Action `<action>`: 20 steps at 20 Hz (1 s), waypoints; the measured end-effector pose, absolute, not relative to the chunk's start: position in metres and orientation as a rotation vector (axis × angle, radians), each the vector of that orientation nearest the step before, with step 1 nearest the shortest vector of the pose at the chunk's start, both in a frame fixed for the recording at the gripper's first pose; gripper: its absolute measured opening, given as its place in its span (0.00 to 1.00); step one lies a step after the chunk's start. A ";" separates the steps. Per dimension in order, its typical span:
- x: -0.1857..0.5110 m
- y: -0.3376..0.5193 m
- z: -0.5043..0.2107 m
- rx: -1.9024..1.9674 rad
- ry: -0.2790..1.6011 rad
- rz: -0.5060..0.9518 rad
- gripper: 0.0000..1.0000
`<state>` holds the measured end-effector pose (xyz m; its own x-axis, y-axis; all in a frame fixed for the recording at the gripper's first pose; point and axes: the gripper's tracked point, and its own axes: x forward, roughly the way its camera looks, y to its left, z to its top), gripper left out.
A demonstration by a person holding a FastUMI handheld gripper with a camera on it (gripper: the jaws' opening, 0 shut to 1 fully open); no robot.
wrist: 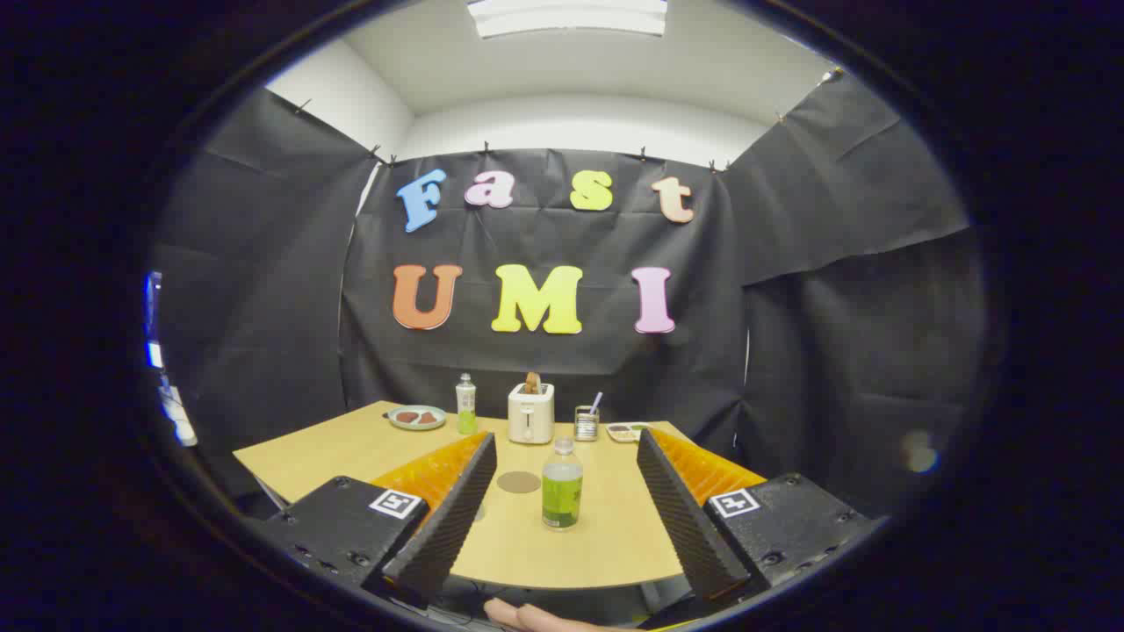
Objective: Take the bottle from table, then pour the juice into the cup, finally place the bottle on the coaster
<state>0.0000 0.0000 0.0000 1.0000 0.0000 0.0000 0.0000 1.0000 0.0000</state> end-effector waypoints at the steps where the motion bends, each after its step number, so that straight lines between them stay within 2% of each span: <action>1: -0.001 0.002 -0.001 0.025 0.003 0.014 1.00; 20: 0.001 -0.007 -0.008 0.015 0.006 0.003 1.00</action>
